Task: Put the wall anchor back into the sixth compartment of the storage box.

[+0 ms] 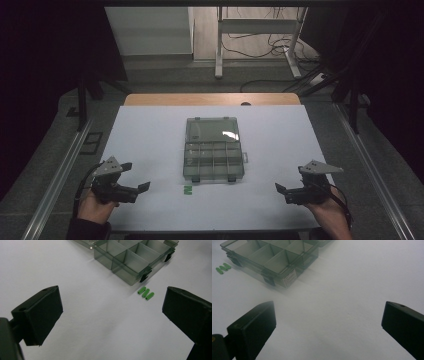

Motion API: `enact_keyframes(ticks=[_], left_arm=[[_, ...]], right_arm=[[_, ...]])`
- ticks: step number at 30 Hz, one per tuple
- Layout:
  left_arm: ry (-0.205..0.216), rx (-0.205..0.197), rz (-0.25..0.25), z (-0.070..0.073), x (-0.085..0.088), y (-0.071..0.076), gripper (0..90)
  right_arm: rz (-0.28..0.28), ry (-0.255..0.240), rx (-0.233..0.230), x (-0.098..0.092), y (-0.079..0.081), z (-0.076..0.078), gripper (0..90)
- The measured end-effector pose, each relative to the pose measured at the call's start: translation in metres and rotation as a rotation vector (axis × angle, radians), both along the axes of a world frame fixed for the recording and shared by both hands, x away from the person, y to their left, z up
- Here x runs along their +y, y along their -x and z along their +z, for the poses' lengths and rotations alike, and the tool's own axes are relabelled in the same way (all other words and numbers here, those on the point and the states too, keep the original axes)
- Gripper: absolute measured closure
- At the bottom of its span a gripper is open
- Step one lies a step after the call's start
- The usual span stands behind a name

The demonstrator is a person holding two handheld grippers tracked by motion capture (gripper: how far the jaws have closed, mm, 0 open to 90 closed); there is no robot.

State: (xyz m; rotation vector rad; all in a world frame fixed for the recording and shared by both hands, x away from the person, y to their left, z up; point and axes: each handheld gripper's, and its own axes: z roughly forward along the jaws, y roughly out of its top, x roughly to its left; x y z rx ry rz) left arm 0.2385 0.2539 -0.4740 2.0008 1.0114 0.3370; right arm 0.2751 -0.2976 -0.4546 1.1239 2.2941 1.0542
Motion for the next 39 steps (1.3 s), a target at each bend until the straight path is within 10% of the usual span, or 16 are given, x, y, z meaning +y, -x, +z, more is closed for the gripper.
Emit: enact_keyframes(ticks=[16, 26, 39], left_arm=[[0.024, 0.041, -0.038, 0.000, -0.021, -0.012, 3.2], [-0.067, 0.037, -0.076, -0.001, -0.042, -0.019, 3.4], [-0.039, 0.131, -0.083, -0.007, -0.059, -0.033, 4.1]], right_arm=[[0.006, 0.002, -0.003, 0.002, -0.001, 0.000, 0.0], [0.010, 0.005, 0.001, 0.002, -0.001, -0.001, 0.0], [0.015, 0.011, 0.008, 0.004, -0.003, -0.002, 0.0]])
